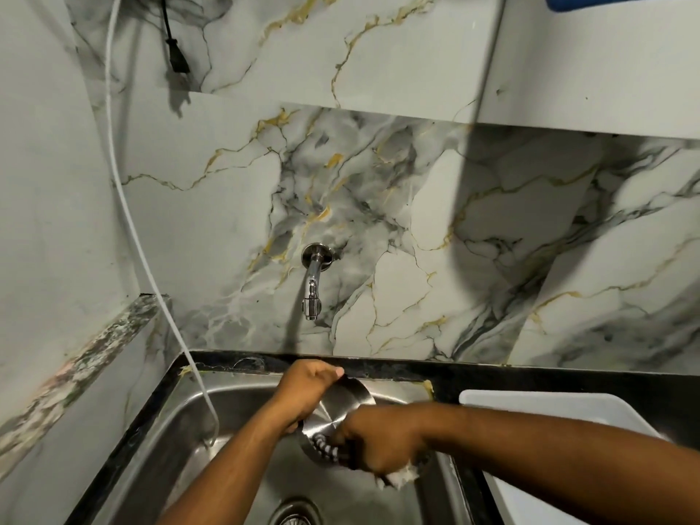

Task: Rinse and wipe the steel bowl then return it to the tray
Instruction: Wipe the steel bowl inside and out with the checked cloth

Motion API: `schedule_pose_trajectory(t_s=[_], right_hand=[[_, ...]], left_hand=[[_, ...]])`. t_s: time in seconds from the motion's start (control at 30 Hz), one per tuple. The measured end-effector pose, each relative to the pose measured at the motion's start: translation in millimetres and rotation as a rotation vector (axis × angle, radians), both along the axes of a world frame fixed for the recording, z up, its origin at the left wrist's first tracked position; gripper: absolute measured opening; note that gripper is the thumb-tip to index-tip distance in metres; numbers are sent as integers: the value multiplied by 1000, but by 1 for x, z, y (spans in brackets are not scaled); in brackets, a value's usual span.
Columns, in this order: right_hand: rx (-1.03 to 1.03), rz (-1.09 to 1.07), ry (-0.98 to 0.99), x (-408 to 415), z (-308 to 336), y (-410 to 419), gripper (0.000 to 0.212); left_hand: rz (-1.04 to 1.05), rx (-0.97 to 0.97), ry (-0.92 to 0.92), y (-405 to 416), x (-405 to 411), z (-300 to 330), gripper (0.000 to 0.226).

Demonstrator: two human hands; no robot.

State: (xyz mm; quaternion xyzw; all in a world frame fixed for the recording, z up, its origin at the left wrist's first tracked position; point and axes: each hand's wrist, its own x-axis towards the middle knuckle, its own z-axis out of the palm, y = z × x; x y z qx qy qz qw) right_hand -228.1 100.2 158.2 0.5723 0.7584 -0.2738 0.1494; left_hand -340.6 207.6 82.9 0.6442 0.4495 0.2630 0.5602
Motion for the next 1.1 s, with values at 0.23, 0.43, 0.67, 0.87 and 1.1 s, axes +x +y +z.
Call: schedule_pose_trajectory(t_s=[0.23, 0.43, 0.67, 0.87, 1.1], right_hand=[[509, -778, 1116, 53, 31, 13, 57], [790, -847, 988, 20, -30, 12, 72], [1398, -74, 108, -10, -83, 24, 66], [1395, -175, 153, 9, -69, 33, 69], [1230, -401, 466, 18, -49, 33, 87]], left_hand=[[476, -529, -436, 19, -15, 11, 23], [433, -578, -517, 20, -5, 26, 22], [362, -557, -680, 14, 17, 47, 21], [409, -554, -635, 19, 12, 46, 24], [336, -540, -622, 16, 4, 44, 20]])
